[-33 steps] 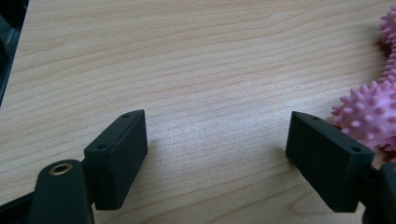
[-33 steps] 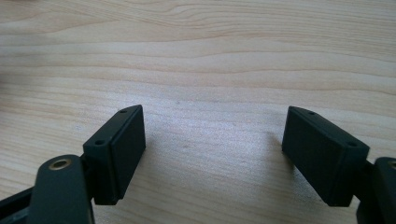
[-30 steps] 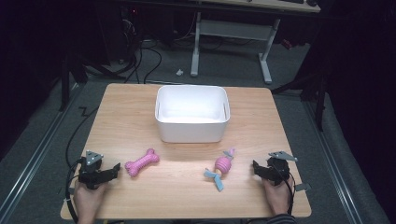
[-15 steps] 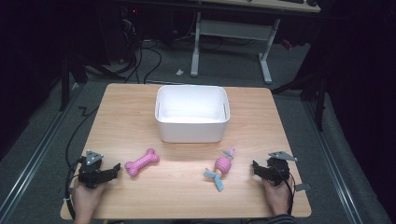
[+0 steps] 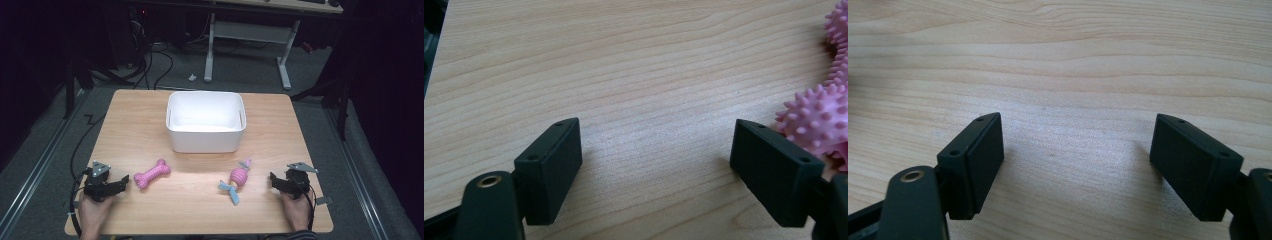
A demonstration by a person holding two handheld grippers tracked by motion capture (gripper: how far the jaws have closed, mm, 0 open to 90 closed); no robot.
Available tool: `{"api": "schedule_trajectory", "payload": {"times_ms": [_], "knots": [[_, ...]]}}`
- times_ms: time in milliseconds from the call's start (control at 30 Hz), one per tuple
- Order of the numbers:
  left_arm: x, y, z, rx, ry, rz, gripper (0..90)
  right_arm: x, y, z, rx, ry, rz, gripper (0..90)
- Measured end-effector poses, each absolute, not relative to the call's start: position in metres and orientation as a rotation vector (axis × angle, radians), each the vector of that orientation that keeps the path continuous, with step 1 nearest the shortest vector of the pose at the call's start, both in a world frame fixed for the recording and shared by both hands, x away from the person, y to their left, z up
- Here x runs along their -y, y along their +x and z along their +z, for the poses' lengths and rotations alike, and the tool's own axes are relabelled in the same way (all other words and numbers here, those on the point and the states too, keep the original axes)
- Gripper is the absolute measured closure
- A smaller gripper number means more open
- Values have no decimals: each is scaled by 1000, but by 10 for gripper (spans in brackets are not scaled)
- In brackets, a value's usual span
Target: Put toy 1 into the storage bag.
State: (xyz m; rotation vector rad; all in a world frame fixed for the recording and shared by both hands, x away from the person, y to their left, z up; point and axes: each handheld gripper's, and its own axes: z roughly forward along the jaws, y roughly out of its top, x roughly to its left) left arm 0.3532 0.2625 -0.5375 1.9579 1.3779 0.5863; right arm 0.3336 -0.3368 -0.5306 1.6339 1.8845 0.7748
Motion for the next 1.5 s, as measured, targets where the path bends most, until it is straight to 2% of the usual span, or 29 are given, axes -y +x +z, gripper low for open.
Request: {"api": "schedule_trajectory", "payload": {"times_ms": [533,933,1500], "knots": [[-267,348,-533,-1384,1925,594,233,337,334,-531,-1886,1634,775,217],[-266,334,-510,-1310,1887,614,253,337,334,-531,-1887,1634,775,217],[-235,335,-491,-1151,2001,567,273,337,334,-531,-1887,1634,776,218]]}}
